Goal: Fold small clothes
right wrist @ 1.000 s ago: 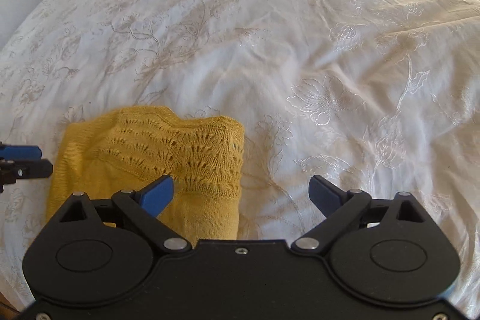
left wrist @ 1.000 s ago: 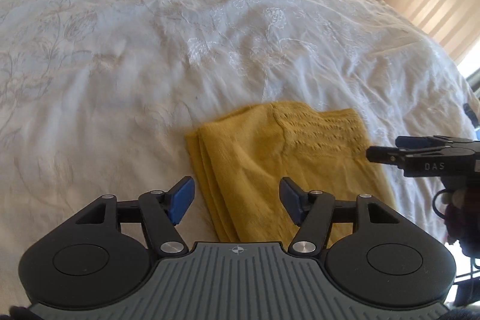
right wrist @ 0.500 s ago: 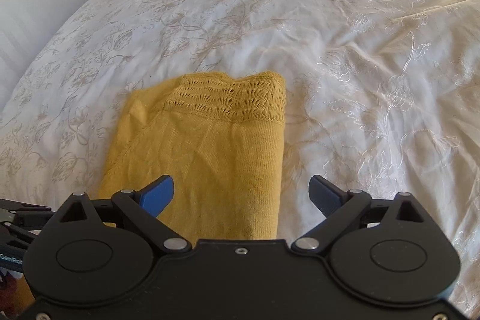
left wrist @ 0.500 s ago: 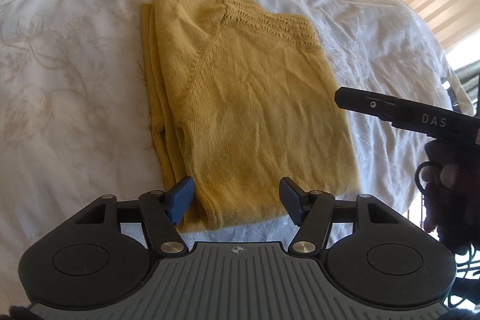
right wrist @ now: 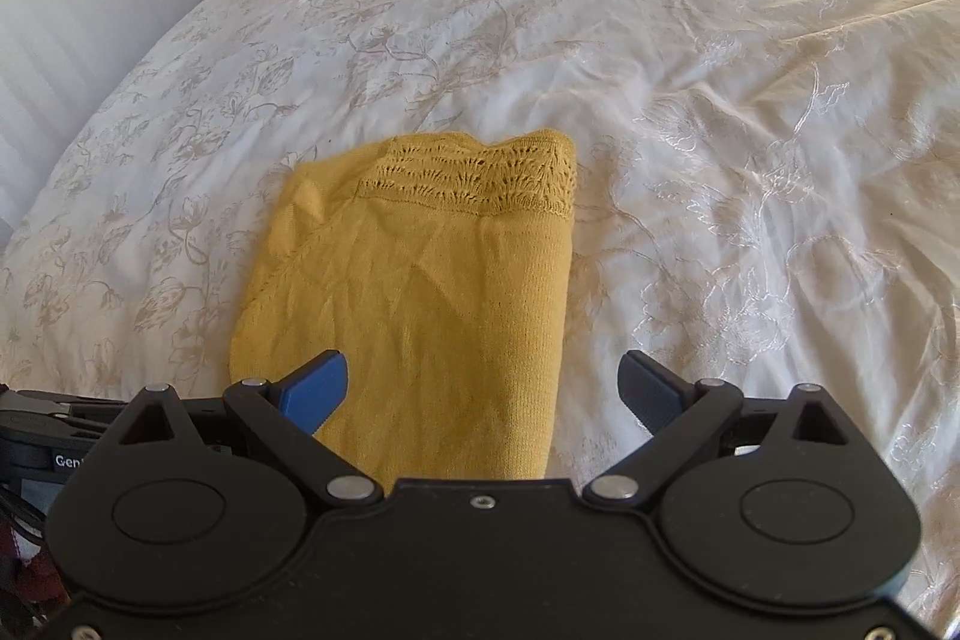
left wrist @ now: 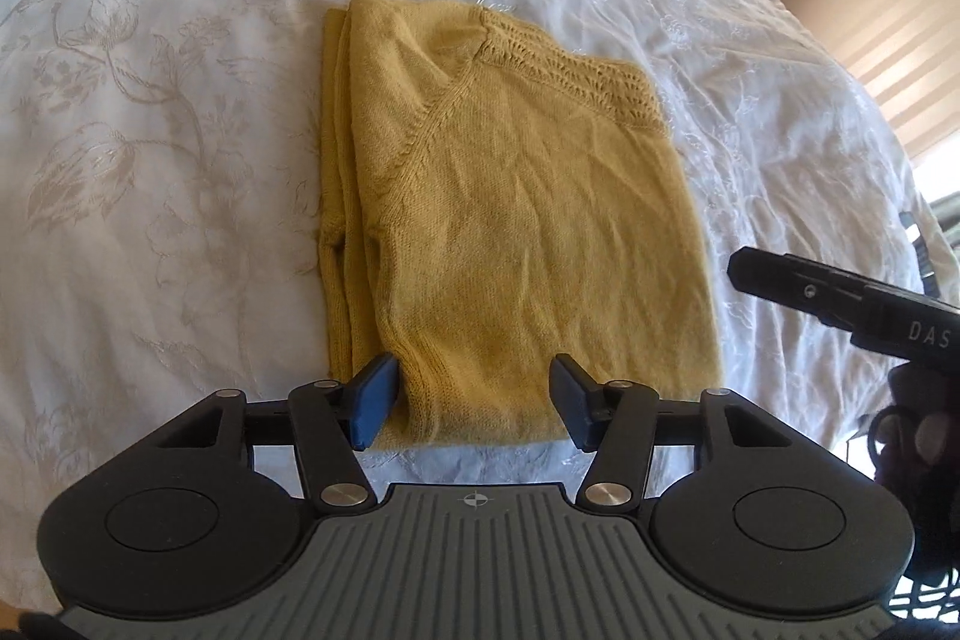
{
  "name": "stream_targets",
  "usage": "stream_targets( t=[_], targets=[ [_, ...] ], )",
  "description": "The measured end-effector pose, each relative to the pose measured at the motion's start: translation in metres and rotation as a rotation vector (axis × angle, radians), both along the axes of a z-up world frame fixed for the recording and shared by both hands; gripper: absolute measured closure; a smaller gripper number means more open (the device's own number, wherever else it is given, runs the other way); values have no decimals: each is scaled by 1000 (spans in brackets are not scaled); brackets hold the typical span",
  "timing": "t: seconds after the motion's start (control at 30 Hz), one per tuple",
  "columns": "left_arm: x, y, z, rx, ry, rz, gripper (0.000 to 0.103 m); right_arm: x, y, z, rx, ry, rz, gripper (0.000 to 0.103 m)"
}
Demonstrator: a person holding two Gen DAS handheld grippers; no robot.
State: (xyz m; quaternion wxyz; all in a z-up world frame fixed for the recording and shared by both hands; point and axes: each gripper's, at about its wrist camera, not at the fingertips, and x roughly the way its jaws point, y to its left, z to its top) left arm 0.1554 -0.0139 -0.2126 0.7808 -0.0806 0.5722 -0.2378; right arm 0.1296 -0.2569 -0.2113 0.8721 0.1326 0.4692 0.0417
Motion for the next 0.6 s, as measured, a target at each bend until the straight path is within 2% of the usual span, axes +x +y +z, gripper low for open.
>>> stream_targets(
  t=[0.13, 0.2, 0.23, 0.27, 0.37, 0.5, 0.53, 0.6],
  targets=[
    [1, -9, -7, 25, 25, 20, 50, -3, 2, 1, -1, -1, 3, 6],
    [1, -7, -15, 29, 56, 39, 61, -3, 4, 2, -3, -2, 7, 6],
    [1, -5, -17, 37, 59, 50, 76, -4, 5, 2, -4, -3, 8, 6],
    [0, -2, -17, 38, 47, 59, 97, -4, 6, 2, -4, -4, 10, 6],
    [-1, 4, -12, 44, 15, 62, 99, -6, 8, 2, -5, -4, 12, 6],
    [-11, 6, 11, 164, -128, -18, 99, -7, 9, 0, -1, 4, 12, 6],
    [-10, 9, 7, 187, -118, -34, 99, -6, 10, -2, -1, 11, 14, 6],
    [-5, 17, -4, 182, -73, -22, 99, -4, 12, -7, -10, 29, 21, 6]
  ],
)
